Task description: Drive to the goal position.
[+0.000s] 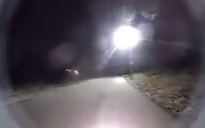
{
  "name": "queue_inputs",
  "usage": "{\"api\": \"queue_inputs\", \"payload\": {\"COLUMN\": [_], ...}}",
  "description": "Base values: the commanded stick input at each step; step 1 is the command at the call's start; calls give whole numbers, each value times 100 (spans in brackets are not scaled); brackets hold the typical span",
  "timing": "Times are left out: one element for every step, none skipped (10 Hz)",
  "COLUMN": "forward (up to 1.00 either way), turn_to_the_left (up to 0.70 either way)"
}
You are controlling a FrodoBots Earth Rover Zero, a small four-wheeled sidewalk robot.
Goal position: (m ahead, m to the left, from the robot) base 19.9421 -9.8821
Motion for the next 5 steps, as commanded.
{"api": "queue_inputs", "payload": {"forward": [59,59,59,59,59], "turn_to_the_left": [0,0,0,0,0]}}
